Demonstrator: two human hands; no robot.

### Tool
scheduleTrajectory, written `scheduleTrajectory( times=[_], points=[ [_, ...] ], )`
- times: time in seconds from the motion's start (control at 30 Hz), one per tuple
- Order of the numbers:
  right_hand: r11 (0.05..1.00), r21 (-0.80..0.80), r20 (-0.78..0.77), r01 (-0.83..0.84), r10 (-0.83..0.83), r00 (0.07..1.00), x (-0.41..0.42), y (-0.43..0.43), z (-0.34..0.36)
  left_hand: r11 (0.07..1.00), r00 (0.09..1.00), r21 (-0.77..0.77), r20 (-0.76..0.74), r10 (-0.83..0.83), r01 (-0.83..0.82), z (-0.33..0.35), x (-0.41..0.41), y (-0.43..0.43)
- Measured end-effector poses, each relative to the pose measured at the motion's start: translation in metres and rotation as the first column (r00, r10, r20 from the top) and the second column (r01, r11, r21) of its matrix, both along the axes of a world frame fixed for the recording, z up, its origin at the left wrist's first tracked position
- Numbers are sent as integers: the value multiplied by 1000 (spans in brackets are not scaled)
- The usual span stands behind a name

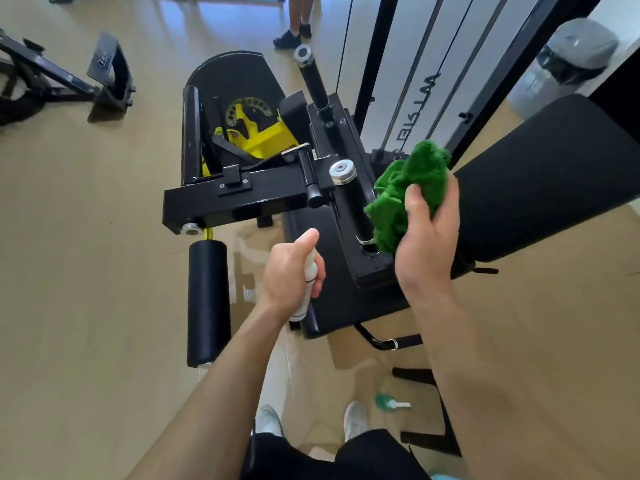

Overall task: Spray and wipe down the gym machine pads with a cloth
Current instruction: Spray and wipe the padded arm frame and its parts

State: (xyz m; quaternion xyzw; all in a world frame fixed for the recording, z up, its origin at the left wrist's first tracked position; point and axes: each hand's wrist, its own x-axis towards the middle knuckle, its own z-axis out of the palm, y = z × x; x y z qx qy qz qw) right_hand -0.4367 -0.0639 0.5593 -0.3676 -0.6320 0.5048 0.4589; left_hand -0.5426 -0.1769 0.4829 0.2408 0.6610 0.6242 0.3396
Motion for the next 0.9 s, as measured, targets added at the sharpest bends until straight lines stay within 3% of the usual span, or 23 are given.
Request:
scheduleTrajectory(
  times=[0.1,0.17,0.3,0.37,0.47,0.63,0.7,0.8,0.9],
  points=[
    [926,317,270,-205,119,955,-35,0,-28,996,996,42,49,78,-80,-3,-7,0],
    [849,472,411,-236,25,911,-48,3,-52,990,989,39,58,137,-139,-3,-9,2],
    [835,528,461,-153,-130,878,-36,12,-71,977,975,12,70,211,-212,-4,-10,2],
    [858,475,520,-198,-92,849,-28,21,-75,972,971,13,58,234,-235,-4,-10,3],
    [918,285,514,-277,98,852,-25,31,-66,969,967,19,65,246,-248,-3,-9,6],
    [865,206,410,-458,349,843,-48,49,-19,976,972,18,103,212,-215,-3,-13,3],
    [795,78,391,-601,530,752,-57,63,-2,980,975,13,111,195,-198,-3,-18,1],
    [580,-286,202,-763,814,544,-63,81,6,985,979,3,112,169,-170,-3,-26,3],
    [470,-431,105,-770,874,475,-64,88,2,990,985,13,102,138,-140,1,-35,7]
  ],
)
